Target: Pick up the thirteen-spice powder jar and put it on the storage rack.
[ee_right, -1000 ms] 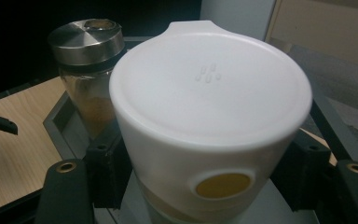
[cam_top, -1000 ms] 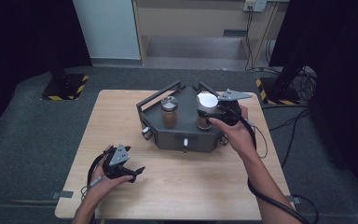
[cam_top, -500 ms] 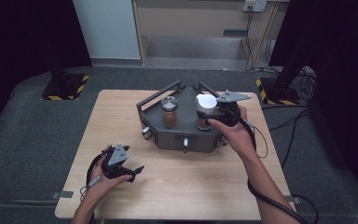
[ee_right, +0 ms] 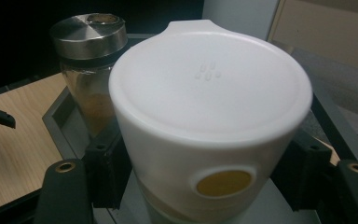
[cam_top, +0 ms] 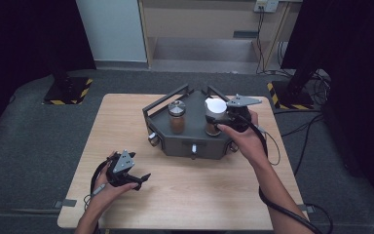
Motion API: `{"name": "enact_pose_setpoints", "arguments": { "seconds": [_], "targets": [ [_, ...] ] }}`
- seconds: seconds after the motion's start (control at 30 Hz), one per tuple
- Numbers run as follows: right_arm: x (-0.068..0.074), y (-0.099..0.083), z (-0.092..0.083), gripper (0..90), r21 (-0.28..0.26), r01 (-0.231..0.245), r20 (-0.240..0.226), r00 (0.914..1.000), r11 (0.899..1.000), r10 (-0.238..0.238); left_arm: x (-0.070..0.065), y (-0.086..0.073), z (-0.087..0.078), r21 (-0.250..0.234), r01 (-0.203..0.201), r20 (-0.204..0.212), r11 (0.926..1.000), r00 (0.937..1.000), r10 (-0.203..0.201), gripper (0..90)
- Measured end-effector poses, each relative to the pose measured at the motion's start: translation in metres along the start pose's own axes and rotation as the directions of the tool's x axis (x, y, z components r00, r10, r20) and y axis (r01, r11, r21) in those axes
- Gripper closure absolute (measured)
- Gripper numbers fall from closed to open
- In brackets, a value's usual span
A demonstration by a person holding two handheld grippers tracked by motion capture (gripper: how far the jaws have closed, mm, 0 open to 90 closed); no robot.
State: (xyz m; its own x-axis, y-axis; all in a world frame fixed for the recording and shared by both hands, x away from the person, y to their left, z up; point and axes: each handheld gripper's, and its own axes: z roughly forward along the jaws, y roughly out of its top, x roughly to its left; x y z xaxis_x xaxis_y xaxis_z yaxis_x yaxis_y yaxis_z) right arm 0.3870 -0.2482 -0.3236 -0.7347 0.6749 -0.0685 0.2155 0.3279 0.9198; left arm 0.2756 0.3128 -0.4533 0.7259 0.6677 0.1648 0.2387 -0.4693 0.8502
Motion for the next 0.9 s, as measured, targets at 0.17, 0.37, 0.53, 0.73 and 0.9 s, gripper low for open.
{"name": "enact_pose_setpoints", "arguments": {
  "seconds": [0.17, 0.37, 0.53, 0.73, 0.9],
  "targets": [
    [-0.0007, 0.0000, 0.0001, 30.7, 0.000, -0.002, -0.002, 1.0000, 1.000, 0.002, 0.0003, -0.0001, -0.0003, -0.004, 0.001, 0.001, 1.0000, 1.0000, -0.001, 1.7],
    [-0.0021, -0.0009, 0.0007, 27.6, -0.008, -0.011, -0.012, 0.9999, 1.000, 0.011, 0.0005, -0.0002, -0.0004, -0.005, 0.001, 0.001, 1.0000, 1.0000, -0.001, 1.7],
    [-0.0028, 0.0004, 0.0015, 18.7, -0.007, -0.004, -0.022, 0.9998, 1.000, 0.004, 0.0007, -0.0005, -0.0009, -0.007, 0.002, 0.000, 1.0000, 1.0000, -0.002, 1.6],
    [-0.0013, -0.0013, -0.0016, 9.5, -0.011, -0.012, -0.012, 0.9999, 1.000, 0.011, 0.0005, -0.0004, -0.0009, -0.006, 0.002, -0.001, 1.0000, 1.0000, -0.002, 1.6],
    [-0.0059, -0.0069, -0.0064, 4.7, -0.027, -0.021, -0.020, 0.9996, 0.999, 0.021, 0.0006, -0.0006, -0.0012, -0.007, 0.002, -0.001, 1.0000, 1.0000, -0.002, 1.6]
  ]
}}
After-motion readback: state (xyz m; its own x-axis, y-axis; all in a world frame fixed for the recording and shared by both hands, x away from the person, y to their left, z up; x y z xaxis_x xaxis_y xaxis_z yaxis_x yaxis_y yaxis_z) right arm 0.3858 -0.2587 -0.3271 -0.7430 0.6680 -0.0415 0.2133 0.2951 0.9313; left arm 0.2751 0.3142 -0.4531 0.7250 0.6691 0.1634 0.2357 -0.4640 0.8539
